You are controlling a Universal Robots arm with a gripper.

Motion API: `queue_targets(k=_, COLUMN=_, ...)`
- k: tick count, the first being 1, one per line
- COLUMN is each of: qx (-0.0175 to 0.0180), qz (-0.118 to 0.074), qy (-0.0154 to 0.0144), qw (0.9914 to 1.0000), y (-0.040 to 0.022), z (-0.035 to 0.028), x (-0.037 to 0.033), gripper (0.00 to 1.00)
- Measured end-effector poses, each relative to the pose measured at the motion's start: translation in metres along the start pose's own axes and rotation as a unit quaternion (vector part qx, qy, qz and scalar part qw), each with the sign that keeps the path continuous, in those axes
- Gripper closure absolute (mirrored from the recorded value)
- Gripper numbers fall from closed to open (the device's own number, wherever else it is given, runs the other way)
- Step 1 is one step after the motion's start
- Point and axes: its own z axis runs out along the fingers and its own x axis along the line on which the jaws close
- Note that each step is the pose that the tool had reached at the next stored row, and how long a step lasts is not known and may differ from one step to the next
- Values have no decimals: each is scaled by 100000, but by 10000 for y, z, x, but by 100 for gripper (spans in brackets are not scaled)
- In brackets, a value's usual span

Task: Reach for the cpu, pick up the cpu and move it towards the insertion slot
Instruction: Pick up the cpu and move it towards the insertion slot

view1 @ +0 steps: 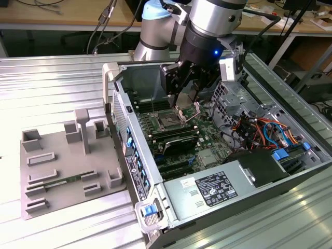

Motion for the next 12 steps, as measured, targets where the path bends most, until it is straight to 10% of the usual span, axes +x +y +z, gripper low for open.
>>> queue_targets(k=12, qx=-3, qz=2, qy=-1, qw=100000, y=-7, z=19, x=-86, gripper=45)
